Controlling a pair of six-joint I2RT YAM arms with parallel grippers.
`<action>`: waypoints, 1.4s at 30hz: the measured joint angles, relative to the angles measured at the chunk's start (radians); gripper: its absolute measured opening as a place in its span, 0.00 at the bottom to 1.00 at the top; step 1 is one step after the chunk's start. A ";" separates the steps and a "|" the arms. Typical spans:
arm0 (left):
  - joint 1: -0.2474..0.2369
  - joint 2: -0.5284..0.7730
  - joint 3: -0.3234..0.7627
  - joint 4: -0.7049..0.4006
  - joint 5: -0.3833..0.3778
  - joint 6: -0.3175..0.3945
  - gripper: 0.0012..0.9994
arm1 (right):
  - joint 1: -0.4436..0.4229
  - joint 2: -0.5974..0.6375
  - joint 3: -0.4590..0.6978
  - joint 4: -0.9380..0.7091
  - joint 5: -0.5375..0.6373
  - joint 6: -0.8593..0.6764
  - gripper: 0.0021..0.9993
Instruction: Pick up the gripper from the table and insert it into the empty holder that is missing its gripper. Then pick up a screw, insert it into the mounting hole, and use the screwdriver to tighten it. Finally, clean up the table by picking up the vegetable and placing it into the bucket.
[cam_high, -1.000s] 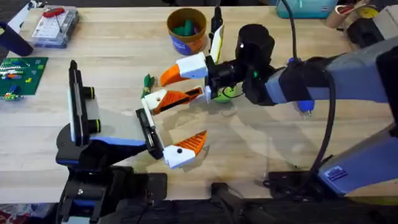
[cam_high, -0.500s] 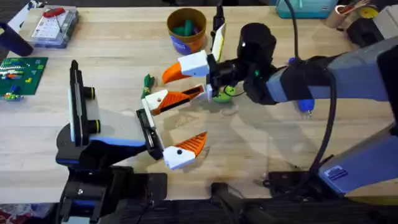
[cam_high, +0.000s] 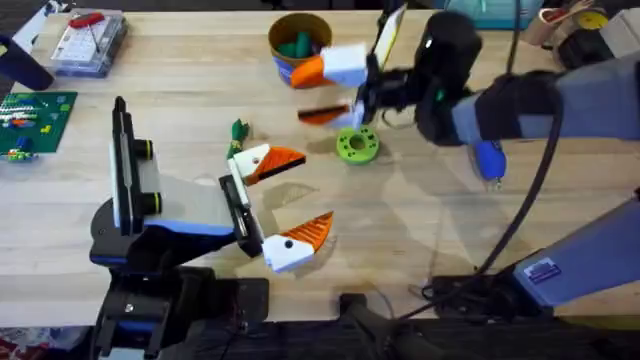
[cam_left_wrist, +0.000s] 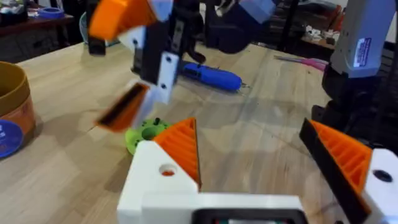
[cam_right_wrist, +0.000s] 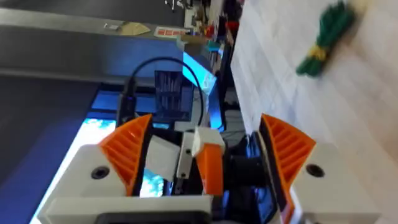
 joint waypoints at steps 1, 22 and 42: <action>0.000 0.000 0.000 0.000 0.000 0.000 0.99 | -0.012 0.000 0.026 0.004 0.000 -0.015 1.00; 0.000 0.000 0.000 0.000 0.001 0.000 0.99 | -0.114 -0.041 0.728 -1.363 0.419 -0.962 1.00; 0.000 0.000 0.000 0.000 0.001 0.002 0.99 | -0.114 -0.396 0.836 -2.172 1.064 -1.354 1.00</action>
